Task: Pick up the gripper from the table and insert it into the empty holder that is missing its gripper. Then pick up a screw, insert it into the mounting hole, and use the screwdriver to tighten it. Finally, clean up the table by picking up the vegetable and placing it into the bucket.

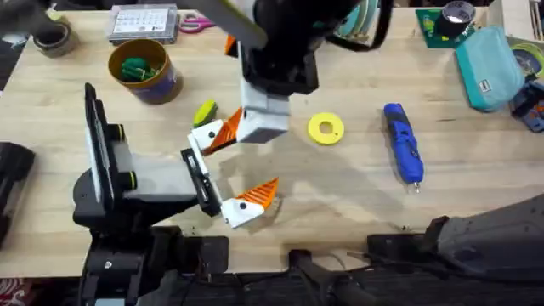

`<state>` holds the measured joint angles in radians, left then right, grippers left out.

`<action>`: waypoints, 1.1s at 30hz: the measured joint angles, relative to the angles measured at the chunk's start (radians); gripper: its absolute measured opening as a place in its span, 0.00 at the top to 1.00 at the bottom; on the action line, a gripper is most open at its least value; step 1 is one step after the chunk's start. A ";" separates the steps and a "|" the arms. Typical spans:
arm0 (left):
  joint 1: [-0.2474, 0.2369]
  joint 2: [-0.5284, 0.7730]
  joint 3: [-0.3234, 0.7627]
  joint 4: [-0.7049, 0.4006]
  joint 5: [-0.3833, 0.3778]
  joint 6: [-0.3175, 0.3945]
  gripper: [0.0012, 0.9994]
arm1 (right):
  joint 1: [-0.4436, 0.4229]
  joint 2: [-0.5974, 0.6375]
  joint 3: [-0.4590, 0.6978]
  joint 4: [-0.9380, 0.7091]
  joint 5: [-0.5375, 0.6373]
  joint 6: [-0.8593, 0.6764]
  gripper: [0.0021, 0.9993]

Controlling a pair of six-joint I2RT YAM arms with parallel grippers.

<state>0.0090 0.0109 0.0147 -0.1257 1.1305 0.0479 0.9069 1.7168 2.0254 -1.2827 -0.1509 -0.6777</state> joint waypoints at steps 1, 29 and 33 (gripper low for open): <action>0.000 0.000 0.000 0.000 0.000 0.000 0.01 | -0.003 -0.005 0.000 0.000 0.000 0.001 0.00; 0.000 0.000 0.000 0.000 0.000 0.000 0.01 | -0.363 -0.380 -0.686 0.167 -0.285 -0.397 0.00; 0.000 0.000 0.000 0.000 0.000 0.000 0.01 | -0.363 -0.380 -0.686 0.181 -0.286 -0.419 0.00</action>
<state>0.0090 0.0109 0.0147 -0.1257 1.1305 0.0483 0.5438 1.3373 1.3392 -1.1015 -0.4366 -1.0963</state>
